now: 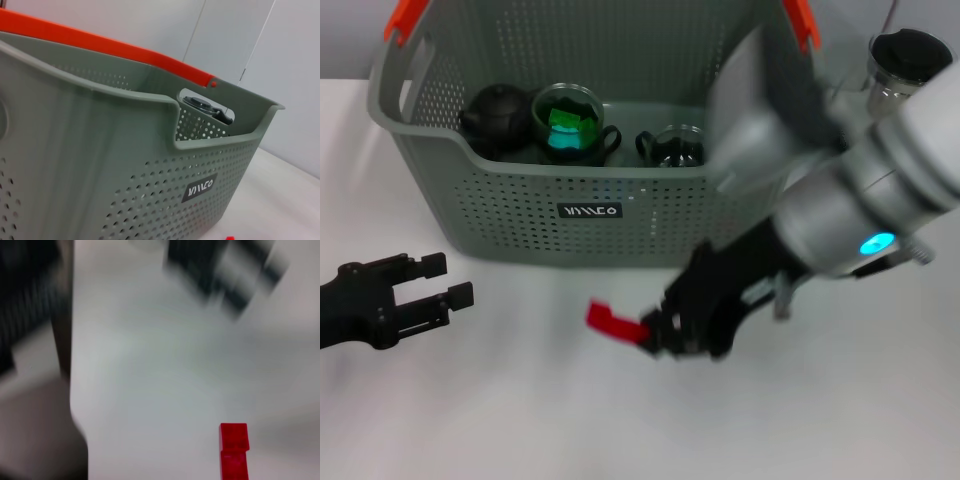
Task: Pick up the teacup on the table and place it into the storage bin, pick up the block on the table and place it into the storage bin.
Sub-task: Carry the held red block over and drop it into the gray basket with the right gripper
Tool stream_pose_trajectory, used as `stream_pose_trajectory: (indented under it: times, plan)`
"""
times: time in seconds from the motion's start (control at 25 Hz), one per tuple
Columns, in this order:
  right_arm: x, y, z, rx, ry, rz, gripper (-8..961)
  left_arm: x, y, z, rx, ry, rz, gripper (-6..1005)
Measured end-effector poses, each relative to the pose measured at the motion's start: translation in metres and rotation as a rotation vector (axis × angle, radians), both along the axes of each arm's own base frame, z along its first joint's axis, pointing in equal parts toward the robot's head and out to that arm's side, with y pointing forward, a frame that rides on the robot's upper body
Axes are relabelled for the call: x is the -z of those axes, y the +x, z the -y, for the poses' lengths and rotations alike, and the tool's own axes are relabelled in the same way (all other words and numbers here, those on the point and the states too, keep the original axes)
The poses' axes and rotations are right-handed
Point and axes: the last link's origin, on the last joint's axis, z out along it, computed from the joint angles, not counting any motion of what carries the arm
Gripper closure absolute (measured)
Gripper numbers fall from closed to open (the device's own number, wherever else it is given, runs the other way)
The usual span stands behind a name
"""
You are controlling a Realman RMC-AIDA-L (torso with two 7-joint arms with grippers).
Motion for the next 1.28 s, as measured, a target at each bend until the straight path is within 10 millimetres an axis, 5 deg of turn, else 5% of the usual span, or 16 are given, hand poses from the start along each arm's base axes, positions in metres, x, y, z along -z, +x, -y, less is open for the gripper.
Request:
stream_pose_trajectory:
  times: [0.44,0.72,0.96,1.28]
  plan:
    - [-0.083,-0.02,-0.034,0.055,0.227,-0.418,758,-0.001,0.003,-0.008,0.004,-0.001,-0.006,341]
    - [-0.122,-0.042,-0.096,0.191,0.548,-0.385,758,-0.001,0.005,-0.01,0.011,-0.002,-0.005,341]
    - [-0.099,-0.051,-0.132,0.246,0.646,-0.093,758,-0.002,0.006,-0.01,0.012,0.003,-0.001,341]
    - [-0.03,-0.062,-0.141,0.118,0.582,0.089,758,0.0,0.006,-0.01,0.013,-0.003,0.003,341]
